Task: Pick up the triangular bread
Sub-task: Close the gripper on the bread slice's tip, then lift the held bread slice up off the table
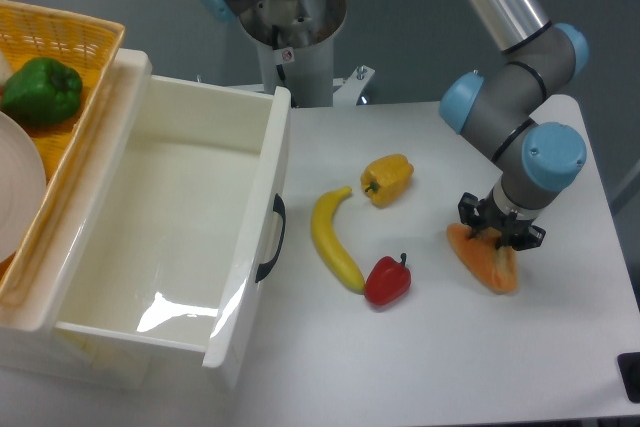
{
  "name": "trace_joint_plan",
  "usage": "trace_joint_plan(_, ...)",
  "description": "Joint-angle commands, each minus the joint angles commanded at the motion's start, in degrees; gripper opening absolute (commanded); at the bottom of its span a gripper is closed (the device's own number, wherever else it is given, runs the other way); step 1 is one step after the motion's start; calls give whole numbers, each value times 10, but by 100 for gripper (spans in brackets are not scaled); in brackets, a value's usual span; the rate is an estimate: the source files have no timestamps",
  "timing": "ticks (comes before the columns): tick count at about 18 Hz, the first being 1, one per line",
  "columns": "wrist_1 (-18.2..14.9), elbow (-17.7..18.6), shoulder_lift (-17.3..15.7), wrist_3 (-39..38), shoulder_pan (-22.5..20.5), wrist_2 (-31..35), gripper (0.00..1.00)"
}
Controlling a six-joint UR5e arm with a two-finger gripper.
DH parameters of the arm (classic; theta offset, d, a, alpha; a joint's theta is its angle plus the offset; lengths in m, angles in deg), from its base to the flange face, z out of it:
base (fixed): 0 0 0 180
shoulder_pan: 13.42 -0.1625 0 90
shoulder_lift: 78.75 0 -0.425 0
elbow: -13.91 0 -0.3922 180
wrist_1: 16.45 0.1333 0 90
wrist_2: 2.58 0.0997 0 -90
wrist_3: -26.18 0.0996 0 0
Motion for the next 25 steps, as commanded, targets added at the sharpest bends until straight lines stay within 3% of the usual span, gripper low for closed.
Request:
trace_joint_plan(5,-10,-1,-22,0,5,0,6)
trace_joint_plan(7,-37,-10,-35,0,5,0,6)
trace_joint_plan(11,-112,-63,-40,1,6,1,7)
trace_joint_plan(18,-118,-136,-17,4,5,1,9)
trace_joint_plan(25,-129,-156,-9,4,5,6,13)
